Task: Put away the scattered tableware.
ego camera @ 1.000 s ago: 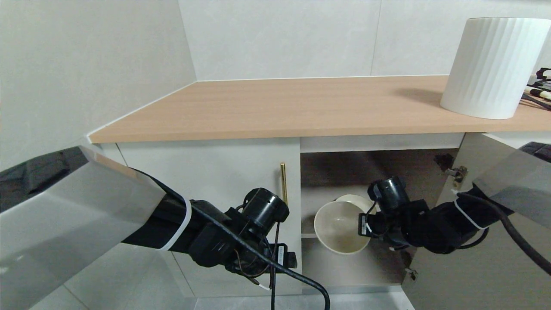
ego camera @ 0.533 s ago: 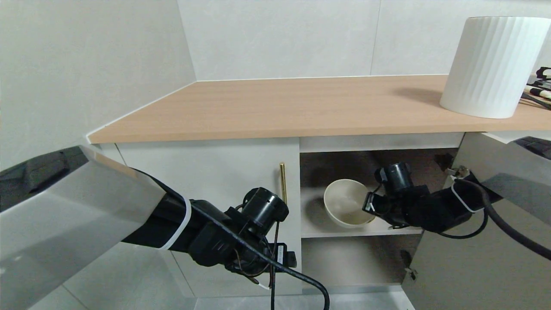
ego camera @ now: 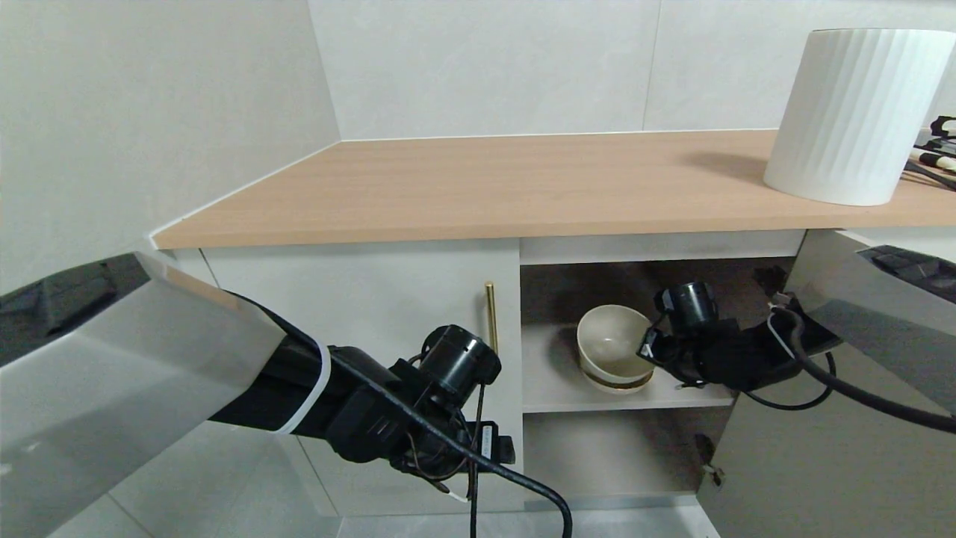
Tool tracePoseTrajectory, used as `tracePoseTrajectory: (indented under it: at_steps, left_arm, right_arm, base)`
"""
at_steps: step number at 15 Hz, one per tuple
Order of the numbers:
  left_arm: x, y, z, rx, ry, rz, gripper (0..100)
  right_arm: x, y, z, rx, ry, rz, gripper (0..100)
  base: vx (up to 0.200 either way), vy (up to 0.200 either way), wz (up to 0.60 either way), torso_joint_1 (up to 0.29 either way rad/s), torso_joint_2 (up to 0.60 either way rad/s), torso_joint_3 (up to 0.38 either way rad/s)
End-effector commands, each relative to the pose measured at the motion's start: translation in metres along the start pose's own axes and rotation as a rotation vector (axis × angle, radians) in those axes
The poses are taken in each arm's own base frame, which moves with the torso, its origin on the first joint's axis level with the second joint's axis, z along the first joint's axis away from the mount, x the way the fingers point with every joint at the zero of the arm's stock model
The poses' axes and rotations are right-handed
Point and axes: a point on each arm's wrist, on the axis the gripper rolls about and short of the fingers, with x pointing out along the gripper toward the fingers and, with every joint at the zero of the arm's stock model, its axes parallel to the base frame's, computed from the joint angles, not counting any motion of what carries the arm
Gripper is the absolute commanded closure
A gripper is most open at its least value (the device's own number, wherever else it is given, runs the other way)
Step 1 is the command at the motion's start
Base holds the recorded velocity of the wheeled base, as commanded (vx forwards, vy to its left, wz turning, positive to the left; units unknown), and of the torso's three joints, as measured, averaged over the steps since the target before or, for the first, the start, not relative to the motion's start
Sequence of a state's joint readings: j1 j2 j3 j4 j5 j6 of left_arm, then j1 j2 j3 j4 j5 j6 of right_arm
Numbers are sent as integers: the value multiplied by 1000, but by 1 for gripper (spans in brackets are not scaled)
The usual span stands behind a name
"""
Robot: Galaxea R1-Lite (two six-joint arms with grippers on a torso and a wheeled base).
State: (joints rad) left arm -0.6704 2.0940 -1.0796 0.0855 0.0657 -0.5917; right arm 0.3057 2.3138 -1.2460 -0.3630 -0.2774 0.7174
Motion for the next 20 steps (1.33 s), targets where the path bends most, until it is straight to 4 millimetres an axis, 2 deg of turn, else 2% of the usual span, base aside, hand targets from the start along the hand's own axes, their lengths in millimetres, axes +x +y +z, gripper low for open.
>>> tracePoseTrajectory:
  at_steps: [1,10,20]
  left_arm:
    - [0,0,0,0,0,0,0]
    - [3,0,-1,0,6,4,0]
    - [6,1,-2,1,14,10,0]
  right_arm:
    - [11,-3,-3,2,6,-14,100]
    - [25,-5,-8,-2,9,-27,100]
    - [27,-5,-6,1,3,-27,100]
  base:
    - [0,0,0,0,0,0]
    - [0,0,0,0,0,0]
    - [0,0,0,0,0,0]
